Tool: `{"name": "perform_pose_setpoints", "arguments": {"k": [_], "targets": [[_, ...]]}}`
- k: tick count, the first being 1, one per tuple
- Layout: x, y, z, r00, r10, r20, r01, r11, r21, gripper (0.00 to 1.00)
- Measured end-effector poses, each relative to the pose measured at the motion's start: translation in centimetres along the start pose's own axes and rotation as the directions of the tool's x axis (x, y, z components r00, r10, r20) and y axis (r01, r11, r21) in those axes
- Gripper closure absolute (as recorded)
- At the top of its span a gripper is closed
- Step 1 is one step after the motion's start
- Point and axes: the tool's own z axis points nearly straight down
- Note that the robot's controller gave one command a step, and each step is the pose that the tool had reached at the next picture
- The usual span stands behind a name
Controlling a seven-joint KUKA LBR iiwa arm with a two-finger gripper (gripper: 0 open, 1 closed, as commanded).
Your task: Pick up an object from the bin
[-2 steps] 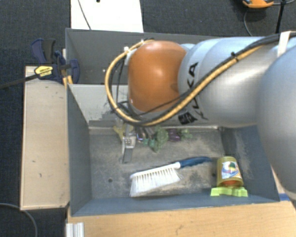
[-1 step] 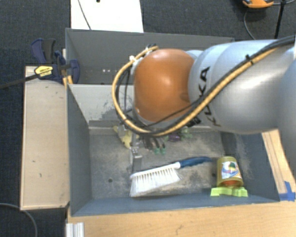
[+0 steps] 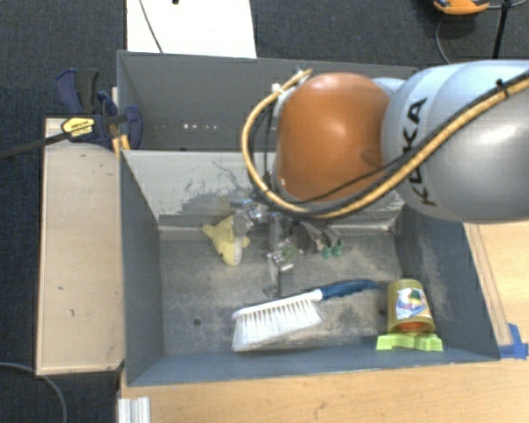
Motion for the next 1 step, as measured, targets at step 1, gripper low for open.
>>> {"name": "perform_pose_setpoints", "arguments": {"k": [1], "targets": [[1.46, -5.41, 0.91, 0.999, 0.053, 0.004, -0.053, 0.999, 0.004, 0.0]]}}
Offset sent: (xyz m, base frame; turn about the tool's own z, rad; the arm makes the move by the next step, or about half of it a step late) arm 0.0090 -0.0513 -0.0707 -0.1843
